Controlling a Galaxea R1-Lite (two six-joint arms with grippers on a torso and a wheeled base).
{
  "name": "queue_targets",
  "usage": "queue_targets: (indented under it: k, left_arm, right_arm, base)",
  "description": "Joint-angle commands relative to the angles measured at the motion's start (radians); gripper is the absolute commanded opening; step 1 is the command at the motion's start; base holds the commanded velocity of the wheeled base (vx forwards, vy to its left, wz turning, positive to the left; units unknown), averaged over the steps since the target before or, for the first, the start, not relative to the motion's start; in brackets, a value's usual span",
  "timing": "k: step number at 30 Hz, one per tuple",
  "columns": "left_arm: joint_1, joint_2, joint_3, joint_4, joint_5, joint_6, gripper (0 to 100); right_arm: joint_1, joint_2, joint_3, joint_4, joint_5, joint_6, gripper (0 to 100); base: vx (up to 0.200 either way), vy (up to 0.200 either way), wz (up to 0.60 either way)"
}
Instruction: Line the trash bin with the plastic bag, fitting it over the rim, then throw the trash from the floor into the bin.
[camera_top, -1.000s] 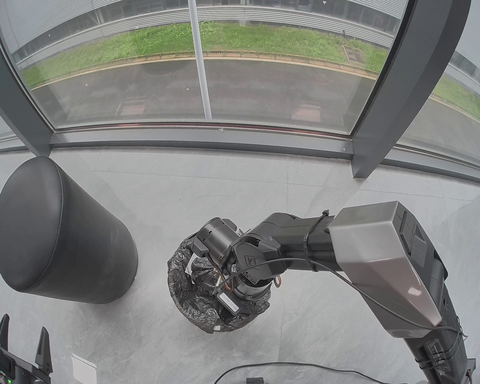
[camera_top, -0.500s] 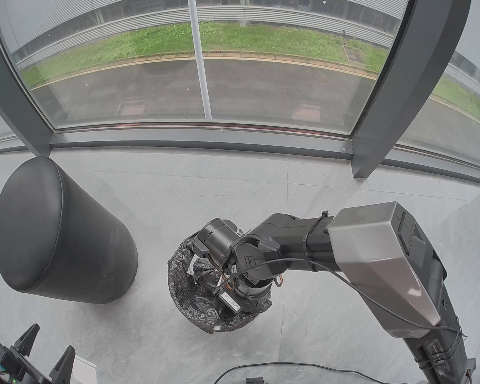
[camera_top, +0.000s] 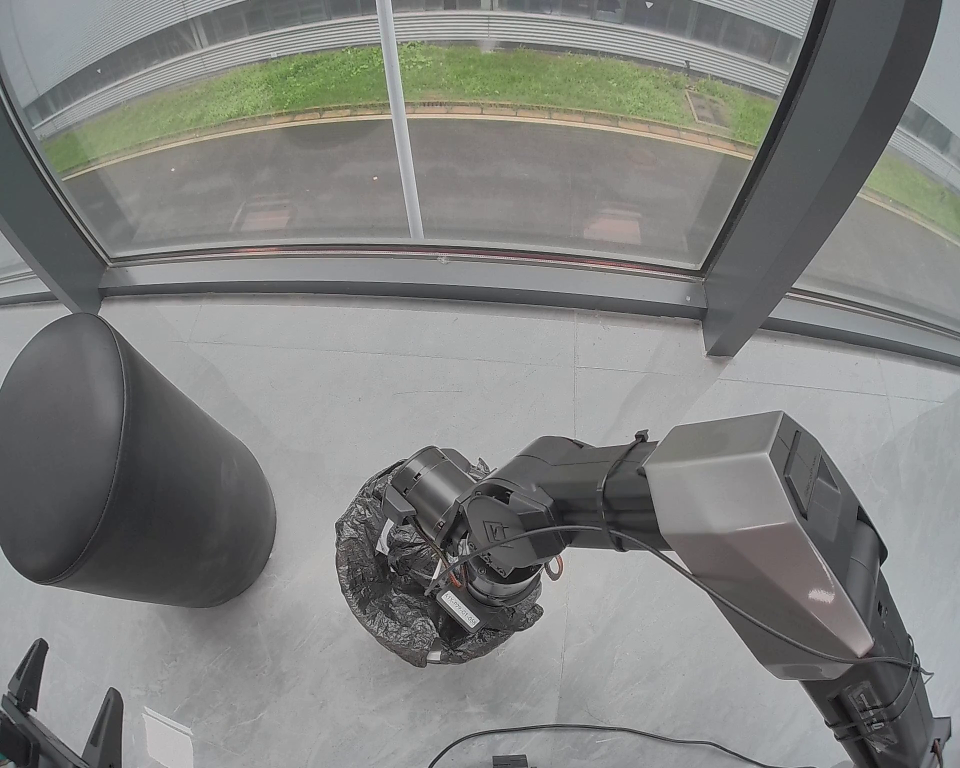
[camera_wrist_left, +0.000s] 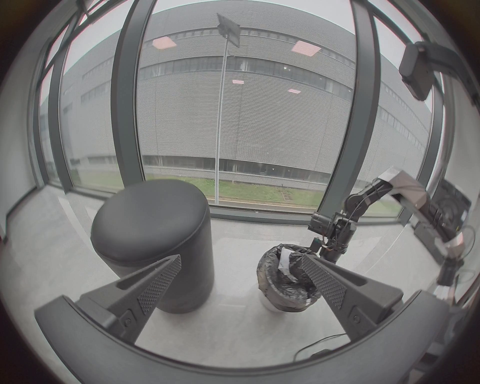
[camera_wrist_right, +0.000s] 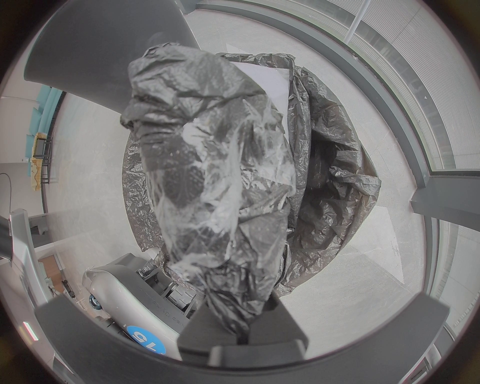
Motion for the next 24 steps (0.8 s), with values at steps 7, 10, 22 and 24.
queue_targets:
  k: [7,10,22,24]
  left_arm:
    - [0.001,-0.033,0.017,-0.001,0.142,0.043,100]
    - [0.0,-0.033,0.017,0.005,0.126,0.027,100]
    - [-0.002,-0.033,0.017,0.004,0.132,-0.039,100]
    - [-0.002,-0.033,0.017,0.002,0.132,-0.048,100]
  right_arm:
    - [0.001,0.006,0.0,-0.001,-0.003,-0.002,0]
    - [-0.004,0.017,0.0,-0.039,-0.004,-0.005,0]
    - [-0.01,0.029,0.0,-0.065,-0.004,-0.028,100]
    - [-0.01,0.034,0.0,-0.096,-0.004,-0.031,100]
  base:
    - [0.0,0.0,0.0]
    - [0.0,0.0,0.0]
    - [0.0,0.0,0.0]
    - [0.0,0.0,0.0]
